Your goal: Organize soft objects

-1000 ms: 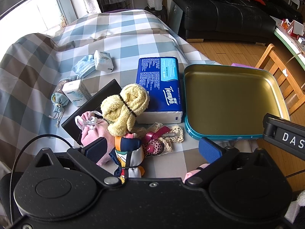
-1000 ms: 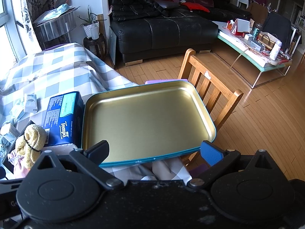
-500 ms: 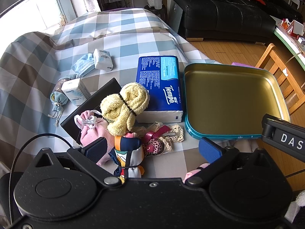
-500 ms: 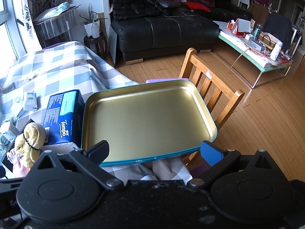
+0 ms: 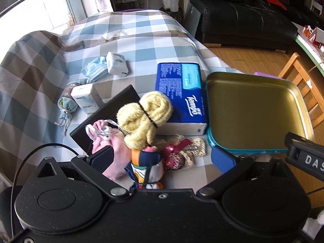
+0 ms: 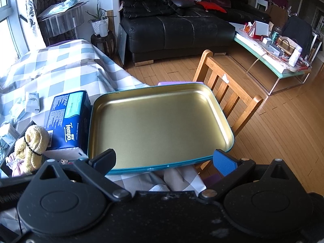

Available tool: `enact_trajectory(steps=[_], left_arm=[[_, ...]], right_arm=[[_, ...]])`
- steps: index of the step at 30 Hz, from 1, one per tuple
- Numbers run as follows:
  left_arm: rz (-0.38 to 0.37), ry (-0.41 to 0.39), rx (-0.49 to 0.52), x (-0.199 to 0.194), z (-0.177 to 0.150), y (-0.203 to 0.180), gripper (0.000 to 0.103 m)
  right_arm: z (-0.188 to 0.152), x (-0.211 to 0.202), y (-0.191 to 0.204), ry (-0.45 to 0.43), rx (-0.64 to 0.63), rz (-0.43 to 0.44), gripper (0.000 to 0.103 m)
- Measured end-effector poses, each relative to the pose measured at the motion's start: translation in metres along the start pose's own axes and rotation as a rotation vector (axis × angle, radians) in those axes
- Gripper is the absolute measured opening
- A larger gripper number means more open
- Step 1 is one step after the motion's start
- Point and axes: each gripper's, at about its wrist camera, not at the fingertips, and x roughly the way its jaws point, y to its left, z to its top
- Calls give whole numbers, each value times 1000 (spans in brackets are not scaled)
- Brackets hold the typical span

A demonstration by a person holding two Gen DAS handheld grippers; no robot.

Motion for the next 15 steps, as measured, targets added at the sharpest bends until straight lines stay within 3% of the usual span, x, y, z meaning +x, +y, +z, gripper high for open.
enact_trajectory(steps=[10,15], left_arm=[[79,-54,-104,20,33,73,99],[104,-64,-157,37,47,116,99]], right_arm=[[-4,7,14,31,-30,14,103],[-10,18,27,88,-63,35,102]])
